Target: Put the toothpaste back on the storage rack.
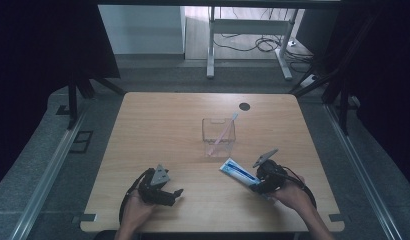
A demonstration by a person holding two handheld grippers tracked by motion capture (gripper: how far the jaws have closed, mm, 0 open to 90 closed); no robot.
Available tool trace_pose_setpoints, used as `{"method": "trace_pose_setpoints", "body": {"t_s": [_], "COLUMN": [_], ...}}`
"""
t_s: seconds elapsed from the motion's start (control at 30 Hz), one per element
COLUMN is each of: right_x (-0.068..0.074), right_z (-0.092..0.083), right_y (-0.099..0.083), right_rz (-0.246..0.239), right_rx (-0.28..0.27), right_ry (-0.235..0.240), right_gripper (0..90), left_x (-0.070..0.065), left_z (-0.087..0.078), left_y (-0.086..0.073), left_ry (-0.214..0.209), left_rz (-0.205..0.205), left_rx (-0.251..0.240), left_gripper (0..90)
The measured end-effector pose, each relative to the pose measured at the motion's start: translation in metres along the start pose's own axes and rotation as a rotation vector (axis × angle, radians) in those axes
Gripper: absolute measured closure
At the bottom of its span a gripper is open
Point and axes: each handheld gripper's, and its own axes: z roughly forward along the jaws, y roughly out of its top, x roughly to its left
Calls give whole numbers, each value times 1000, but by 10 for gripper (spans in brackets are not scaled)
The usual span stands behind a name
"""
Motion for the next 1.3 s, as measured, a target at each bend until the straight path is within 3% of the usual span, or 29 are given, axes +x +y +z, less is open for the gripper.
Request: {"method": "trace_pose_setpoints", "body": {"t_s": [0.4, 0.63, 0.83, 1.3], "right_x": [2, 1, 1, 8], "right_z": [18, 13, 9, -16], "right_y": [20, 24, 22, 13], "right_rz": [-19, 13, 22, 31], "right_rx": [123, 139, 122, -2], "right_ry": [-34, -30, -22, -4], "right_gripper": [513, 675, 714, 720], "left_x": [0, -1, -1, 0], "left_z": [0, 0, 0, 1], "left_y": [0, 0, 0, -1], "left_ry": [-1, 2, 3, -27], "left_rz": [7, 14, 14, 0], "left_rx": [9, 16, 14, 4], "left_gripper": [137, 137, 137, 133]}}
